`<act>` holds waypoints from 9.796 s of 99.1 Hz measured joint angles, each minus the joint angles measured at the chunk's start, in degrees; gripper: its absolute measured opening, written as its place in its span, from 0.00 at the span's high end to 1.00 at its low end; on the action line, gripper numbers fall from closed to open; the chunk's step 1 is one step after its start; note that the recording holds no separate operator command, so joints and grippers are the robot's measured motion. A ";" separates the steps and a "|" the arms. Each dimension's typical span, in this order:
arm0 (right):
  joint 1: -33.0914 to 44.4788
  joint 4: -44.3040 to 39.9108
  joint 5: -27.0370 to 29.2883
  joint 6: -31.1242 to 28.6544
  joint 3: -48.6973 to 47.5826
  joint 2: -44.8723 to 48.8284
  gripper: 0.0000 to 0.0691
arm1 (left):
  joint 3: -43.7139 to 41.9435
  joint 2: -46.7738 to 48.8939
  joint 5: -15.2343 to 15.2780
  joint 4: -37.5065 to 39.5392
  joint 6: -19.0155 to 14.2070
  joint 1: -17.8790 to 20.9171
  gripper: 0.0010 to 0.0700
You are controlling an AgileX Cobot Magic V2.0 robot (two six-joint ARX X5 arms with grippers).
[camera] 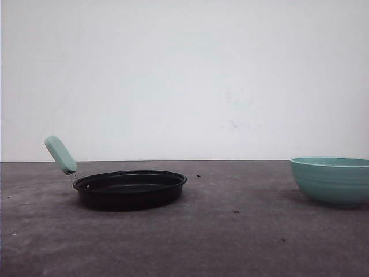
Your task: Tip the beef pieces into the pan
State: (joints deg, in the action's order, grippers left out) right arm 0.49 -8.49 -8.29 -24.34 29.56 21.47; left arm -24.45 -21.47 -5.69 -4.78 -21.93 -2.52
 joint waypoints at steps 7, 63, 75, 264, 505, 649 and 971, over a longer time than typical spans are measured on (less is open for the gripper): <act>-0.02 -3.23 -1.99 3.56 3.61 3.72 0.80 | -1.79 -4.02 -1.44 -0.02 0.44 -0.02 0.60; -1.70 -4.57 -5.16 8.04 5.44 8.26 0.30 | -2.78 -29.35 -6.27 5.49 1.09 -9.18 0.16; -1.70 -4.48 -5.11 8.04 5.44 8.26 0.30 | -2.78 -37.16 -6.21 10.69 1.07 -9.62 0.16; -1.66 3.72 -2.51 1.49 5.44 54.77 0.67 | -8.87 -12.24 -13.11 2.78 -3.19 -9.35 0.94; -41.86 -0.35 43.78 45.07 34.95 35.43 0.97 | -33.24 -35.17 -16.39 -13.42 -2.40 -22.27 0.94; -3.50 -10.16 -8.11 9.05 19.89 44.00 0.33 | -17.11 -39.78 -8.61 7.17 -0.20 -16.76 0.94; -10.25 -17.88 -5.14 17.05 19.89 17.51 0.99 | 5.31 9.01 16.52 -9.88 17.94 -1.77 0.98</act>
State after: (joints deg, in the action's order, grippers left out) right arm -9.76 -26.37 -13.43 -7.29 49.45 38.98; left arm -19.14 -12.47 10.83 -14.66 -3.99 -4.29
